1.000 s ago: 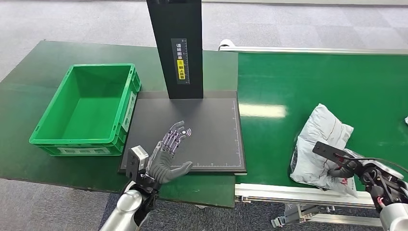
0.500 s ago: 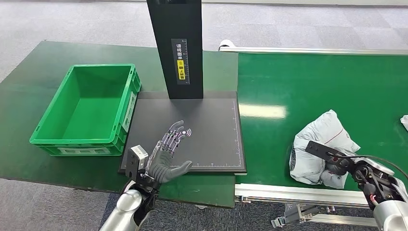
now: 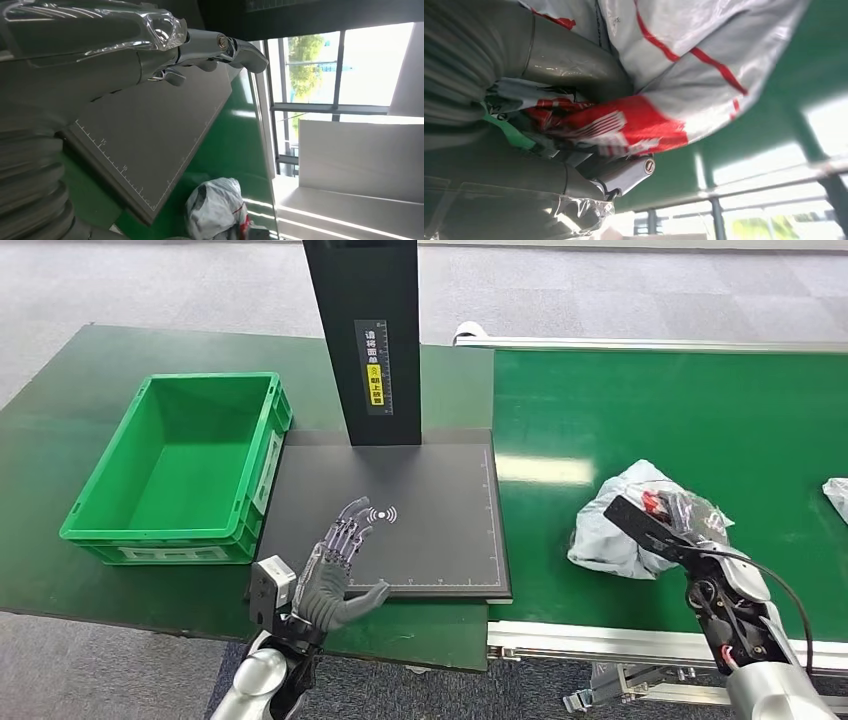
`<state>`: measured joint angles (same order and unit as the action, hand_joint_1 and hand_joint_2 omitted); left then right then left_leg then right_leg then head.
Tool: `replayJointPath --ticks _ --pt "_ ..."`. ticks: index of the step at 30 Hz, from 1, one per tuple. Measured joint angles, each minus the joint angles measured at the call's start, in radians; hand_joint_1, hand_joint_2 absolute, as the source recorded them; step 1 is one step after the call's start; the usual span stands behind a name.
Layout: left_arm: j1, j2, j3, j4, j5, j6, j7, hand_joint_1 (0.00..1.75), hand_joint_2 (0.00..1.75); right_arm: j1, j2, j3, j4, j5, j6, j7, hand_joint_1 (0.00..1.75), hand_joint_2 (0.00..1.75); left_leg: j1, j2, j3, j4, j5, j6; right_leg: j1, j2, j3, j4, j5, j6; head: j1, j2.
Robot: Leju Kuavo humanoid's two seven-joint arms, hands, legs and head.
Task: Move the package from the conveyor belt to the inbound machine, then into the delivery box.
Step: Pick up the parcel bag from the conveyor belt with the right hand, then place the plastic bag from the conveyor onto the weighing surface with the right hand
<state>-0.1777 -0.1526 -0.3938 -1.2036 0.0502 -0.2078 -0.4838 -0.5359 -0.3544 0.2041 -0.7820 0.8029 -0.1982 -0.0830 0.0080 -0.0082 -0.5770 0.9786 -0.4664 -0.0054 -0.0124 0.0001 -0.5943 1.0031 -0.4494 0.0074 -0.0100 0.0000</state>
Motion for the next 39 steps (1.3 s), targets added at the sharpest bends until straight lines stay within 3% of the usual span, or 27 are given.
replayJointPath --ticks 9,19,24,39 --pt "0.002 0.0 0.004 -0.001 -0.008 0.02 -0.023 0.0 1.75 0.076 0.083 -0.067 -0.22 -0.073 -0.091 -0.127 1.75 1.75 0.0 -0.002 -0.001 0.0 0.0 0.0 0.0 0.0 -0.001 0.0 0.0 0.0 0.0 0.0" --pt "-0.022 -0.012 0.007 0.026 -0.01 0.015 -0.054 0.0 1.75 0.117 0.165 -0.031 -0.348 0.093 -0.377 -0.22 1.75 1.75 0.0 0.0 -0.001 0.0 0.0 0.0 0.0 0.0 -0.001 0.0 0.0 0.0 0.0 0.0" --pt "-0.056 -0.024 -0.005 0.054 -0.004 0.011 -0.058 0.0 1.75 0.051 0.211 0.049 -0.26 0.161 -0.474 -0.261 1.75 1.75 0.0 0.002 -0.001 0.0 0.0 0.0 0.0 0.001 -0.001 0.0 0.0 0.0 0.0 0.0" --pt "-0.121 -0.033 -0.051 0.1 0.001 -0.034 -0.055 0.0 1.75 -0.2 0.406 0.301 0.22 0.326 -0.47 -0.25 1.75 1.75 0.001 0.002 -0.001 0.0 0.0 0.0 0.001 0.002 -0.002 0.001 0.0 -0.001 0.0 0.0"
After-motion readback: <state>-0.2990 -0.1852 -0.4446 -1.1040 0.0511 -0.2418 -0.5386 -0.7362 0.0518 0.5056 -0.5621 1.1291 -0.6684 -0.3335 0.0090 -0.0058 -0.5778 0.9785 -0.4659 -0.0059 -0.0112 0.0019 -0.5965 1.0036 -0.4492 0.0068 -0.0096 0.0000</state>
